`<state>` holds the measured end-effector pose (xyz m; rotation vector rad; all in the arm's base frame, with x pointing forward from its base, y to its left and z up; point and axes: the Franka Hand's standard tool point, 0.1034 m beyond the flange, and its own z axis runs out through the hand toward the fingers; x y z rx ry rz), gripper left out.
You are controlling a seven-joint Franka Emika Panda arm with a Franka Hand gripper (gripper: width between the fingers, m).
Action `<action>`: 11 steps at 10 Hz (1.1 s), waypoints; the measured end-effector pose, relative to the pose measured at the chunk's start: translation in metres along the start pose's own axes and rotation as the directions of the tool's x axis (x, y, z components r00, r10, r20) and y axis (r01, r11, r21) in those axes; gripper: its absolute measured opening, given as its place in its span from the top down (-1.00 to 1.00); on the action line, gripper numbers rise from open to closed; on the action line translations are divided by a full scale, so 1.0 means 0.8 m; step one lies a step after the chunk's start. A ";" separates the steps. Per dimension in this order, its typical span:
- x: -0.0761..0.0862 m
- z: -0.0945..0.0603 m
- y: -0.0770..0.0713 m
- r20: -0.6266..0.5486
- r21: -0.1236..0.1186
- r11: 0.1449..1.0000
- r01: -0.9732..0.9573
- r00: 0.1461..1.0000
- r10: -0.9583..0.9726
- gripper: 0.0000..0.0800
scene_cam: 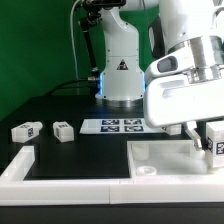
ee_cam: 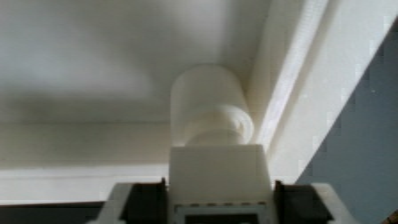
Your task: Assemble square table
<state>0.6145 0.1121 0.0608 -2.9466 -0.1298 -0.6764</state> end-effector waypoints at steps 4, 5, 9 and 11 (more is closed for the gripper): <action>0.000 0.001 -0.003 -0.006 0.001 1.000 0.002 1.000 -0.002 0.26; 0.000 0.001 -0.003 -0.006 0.001 1.000 0.002 1.000 -0.002 -0.21; 0.000 0.001 -0.003 -0.005 0.001 1.000 0.003 1.000 -0.002 -0.62; 0.000 0.001 -0.003 -0.005 0.001 1.000 0.003 1.000 -0.003 -0.62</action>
Offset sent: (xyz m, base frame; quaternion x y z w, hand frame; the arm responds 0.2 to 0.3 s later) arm 0.0000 0.0000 0.0000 0.0000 0.0000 0.0000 1.0000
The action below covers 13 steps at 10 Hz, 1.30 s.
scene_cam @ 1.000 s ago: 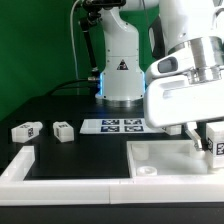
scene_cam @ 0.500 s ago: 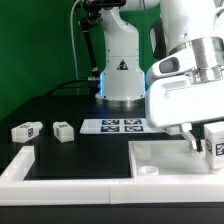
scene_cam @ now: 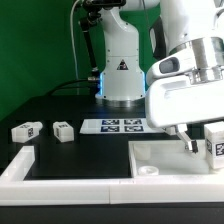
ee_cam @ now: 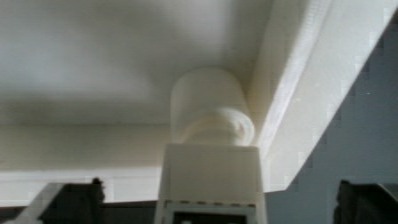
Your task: Assemble square table
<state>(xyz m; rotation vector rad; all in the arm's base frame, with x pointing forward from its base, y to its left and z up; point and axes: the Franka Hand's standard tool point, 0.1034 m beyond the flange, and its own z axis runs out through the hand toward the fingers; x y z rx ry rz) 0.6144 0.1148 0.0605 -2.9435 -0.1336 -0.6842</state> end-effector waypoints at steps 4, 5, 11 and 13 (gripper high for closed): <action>0.015 -0.026 0.009 0.058 0.003 1.000 0.016 0.998 -0.016 -0.62; 0.022 -0.031 0.013 0.101 0.008 1.000 0.022 0.995 -0.023 -0.62; 0.032 -0.025 -0.001 0.498 0.078 0.996 -0.030 0.867 -0.013 -0.62; 0.043 -0.015 0.001 0.489 0.083 0.996 -0.030 0.872 -0.015 -0.62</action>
Offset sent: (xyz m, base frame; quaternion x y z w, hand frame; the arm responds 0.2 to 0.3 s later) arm 0.0006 -0.0147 0.0410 0.0017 -0.0601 -0.0266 0.9978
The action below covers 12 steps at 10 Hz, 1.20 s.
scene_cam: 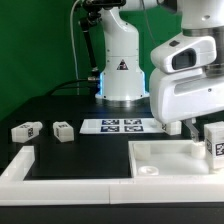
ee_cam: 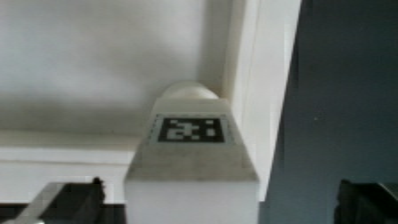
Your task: Assemble square table
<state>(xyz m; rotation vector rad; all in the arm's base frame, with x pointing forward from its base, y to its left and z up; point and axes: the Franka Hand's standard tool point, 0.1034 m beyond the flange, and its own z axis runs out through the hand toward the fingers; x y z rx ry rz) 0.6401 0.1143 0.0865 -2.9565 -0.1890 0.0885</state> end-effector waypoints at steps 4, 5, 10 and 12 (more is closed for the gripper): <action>0.001 0.004 -0.002 -0.005 0.000 1.000 -0.026 1.000 0.026 -0.62; 0.001 0.004 -0.001 -0.005 0.000 1.000 -0.023 1.000 0.023 -0.27; 0.000 0.005 0.003 -0.004 0.002 0.937 -0.349 0.937 0.349 0.25; 0.000 0.007 0.005 -0.059 0.017 0.855 -0.519 0.853 0.519 0.26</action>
Offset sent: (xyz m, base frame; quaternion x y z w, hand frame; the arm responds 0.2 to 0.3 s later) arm 0.0000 0.0000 0.0000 0.0000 0.0000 0.0650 0.9979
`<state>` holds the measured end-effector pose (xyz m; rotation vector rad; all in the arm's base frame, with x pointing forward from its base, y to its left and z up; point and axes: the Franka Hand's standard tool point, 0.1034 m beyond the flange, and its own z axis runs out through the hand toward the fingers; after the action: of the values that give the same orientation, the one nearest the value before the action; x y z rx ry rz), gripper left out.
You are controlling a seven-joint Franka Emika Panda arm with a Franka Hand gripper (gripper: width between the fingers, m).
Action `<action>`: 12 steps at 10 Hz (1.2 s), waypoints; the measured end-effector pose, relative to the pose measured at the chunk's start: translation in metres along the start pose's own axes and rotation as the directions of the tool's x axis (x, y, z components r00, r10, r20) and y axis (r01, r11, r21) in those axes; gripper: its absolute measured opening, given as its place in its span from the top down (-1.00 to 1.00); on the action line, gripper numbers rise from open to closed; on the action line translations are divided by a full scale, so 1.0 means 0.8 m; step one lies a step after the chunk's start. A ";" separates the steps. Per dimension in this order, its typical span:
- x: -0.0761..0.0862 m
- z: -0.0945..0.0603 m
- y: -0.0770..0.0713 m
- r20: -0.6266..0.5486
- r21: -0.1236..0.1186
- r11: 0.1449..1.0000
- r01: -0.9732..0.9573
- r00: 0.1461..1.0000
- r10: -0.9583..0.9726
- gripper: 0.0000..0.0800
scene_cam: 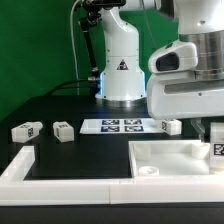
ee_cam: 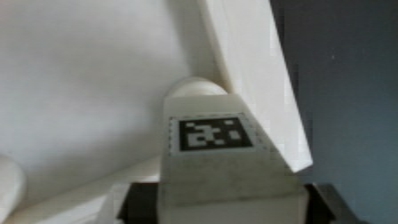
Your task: Assemble square table
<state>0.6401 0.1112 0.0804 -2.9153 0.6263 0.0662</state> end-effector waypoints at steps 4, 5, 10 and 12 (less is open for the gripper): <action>-0.005 0.001 0.007 0.003 0.069 0.850 -0.522 0.852 0.523 0.26; -0.007 0.002 0.004 0.022 0.077 0.788 -0.610 0.792 0.611 0.26; -0.016 0.004 -0.010 0.059 0.072 0.597 -0.799 0.601 0.797 0.23; -0.017 0.001 -0.009 0.037 0.059 0.729 -0.682 0.732 0.681 -0.24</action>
Offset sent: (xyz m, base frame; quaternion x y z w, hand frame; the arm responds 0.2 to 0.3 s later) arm -0.0122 0.0089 -0.0096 0.0641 -0.0319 0.3215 0.9442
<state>0.6309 0.1232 0.0820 -2.4427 1.6304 0.1447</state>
